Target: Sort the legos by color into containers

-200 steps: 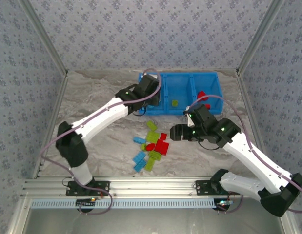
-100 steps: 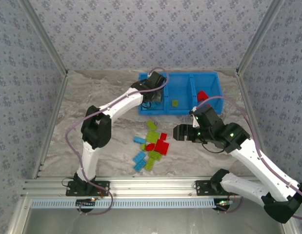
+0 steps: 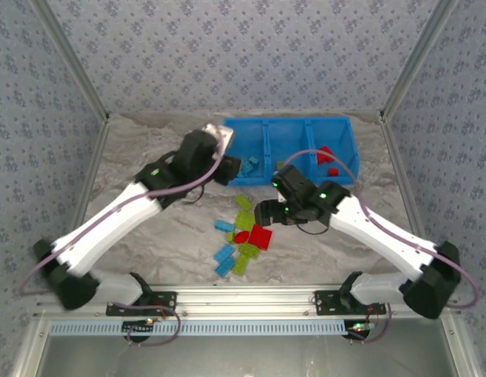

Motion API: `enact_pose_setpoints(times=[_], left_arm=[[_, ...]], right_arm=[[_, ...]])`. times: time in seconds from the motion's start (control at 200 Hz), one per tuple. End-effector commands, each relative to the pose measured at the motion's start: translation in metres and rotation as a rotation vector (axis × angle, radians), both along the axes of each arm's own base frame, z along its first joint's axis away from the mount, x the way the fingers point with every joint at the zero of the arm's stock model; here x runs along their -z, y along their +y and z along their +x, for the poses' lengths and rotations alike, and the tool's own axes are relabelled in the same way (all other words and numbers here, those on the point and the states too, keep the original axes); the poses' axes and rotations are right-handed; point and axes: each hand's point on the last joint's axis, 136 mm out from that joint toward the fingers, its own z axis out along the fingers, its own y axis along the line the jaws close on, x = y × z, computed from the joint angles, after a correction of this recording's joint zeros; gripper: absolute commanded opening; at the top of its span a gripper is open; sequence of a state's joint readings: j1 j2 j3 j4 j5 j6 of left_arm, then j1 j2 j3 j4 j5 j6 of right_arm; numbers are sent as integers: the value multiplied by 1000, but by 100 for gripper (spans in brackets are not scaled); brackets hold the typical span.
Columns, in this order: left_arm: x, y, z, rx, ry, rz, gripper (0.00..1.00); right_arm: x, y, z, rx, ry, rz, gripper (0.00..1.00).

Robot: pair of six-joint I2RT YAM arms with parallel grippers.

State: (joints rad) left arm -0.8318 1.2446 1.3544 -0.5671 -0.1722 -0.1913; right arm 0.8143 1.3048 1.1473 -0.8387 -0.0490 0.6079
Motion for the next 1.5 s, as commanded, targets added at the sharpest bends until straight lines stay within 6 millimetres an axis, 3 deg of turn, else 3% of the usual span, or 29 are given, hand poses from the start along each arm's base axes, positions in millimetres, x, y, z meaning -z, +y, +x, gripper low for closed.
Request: enact_pose_setpoints(times=[0.0,0.105,0.25,0.38,0.435,0.56,0.675,0.869,1.089,1.164,1.294,1.494], left_arm=[[25,11,-55,296,-55,137,48],[49,32,-107,518,-87,206,52],[77,54,-138,611,-117,249,57],[92,56,-147,647,-167,224,63],[90,53,-143,639,-208,207,66],[112,57,-131,611,-231,282,75],[119,57,-129,614,-243,305,85],[120,56,-132,630,-264,285,96],[121,57,-136,644,-279,274,99],[121,57,-136,646,-280,272,99],[122,56,-136,650,-274,271,99],[124,56,-136,649,-262,265,99]], right_arm=[[-2,25,29,-71,-90,-33,85],[22,45,48,-97,-66,-72,86],[60,61,75,-140,-46,-200,88],[89,61,96,-141,-40,-340,88],[102,63,101,-144,-33,-360,88],[123,64,108,-136,-10,-372,88],[136,68,109,-155,20,-353,77],[146,76,107,-161,38,-315,53],[147,74,106,-161,41,-314,41],[146,72,107,-154,37,-320,45],[146,69,114,-112,38,-327,68],[142,81,127,-29,37,-271,71]])
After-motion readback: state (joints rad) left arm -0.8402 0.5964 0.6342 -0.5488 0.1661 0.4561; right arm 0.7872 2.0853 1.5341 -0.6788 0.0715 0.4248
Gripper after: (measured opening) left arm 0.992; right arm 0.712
